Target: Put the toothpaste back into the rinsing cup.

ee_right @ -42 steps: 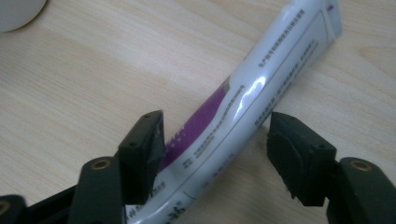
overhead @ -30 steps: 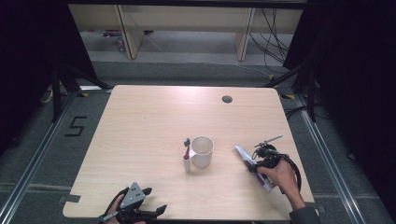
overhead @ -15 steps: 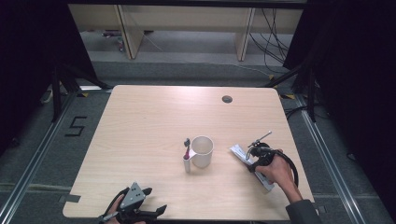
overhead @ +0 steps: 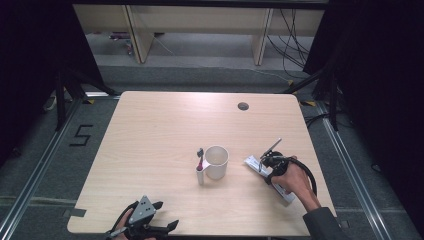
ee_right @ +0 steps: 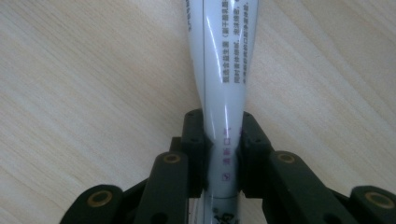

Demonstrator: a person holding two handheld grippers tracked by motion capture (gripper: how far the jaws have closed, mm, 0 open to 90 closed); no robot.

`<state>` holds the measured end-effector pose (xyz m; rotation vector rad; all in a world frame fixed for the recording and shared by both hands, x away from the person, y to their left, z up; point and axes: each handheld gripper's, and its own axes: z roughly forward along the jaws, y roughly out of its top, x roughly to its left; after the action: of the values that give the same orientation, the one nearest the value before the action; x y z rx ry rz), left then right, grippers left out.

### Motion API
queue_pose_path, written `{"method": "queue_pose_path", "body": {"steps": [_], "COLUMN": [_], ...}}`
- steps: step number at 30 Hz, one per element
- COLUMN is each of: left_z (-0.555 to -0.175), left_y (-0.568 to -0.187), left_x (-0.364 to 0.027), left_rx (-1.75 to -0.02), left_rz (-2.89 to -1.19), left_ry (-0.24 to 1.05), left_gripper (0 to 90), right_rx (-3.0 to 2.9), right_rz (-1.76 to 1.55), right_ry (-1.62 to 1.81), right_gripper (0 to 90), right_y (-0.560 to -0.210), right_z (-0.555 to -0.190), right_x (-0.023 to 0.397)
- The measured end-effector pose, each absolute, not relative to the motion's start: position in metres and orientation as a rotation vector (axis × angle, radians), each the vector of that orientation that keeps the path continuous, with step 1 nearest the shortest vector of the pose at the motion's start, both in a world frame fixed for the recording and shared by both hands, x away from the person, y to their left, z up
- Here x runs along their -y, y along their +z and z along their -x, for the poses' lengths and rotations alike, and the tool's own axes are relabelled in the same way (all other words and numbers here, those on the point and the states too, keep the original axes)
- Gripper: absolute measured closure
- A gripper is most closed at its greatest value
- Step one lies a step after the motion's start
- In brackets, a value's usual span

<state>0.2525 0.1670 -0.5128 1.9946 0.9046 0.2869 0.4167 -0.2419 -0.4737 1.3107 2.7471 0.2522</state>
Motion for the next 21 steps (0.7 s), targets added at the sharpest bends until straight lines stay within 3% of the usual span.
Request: {"method": "queue_pose_path", "body": {"steps": [21], "left_z": [-0.2526], "left_y": [-0.5125], "left_x": [-0.168], "left_rx": [-0.896], "left_rz": [-2.006], "left_ry": [0.289], "left_gripper": [19.2], "right_rx": [-2.804], "right_rz": [-1.194], "right_ry": [0.163], "right_gripper": [76.9], "right_y": [-0.4721], "right_z": [-0.4208], "right_x": [0.2362]}}
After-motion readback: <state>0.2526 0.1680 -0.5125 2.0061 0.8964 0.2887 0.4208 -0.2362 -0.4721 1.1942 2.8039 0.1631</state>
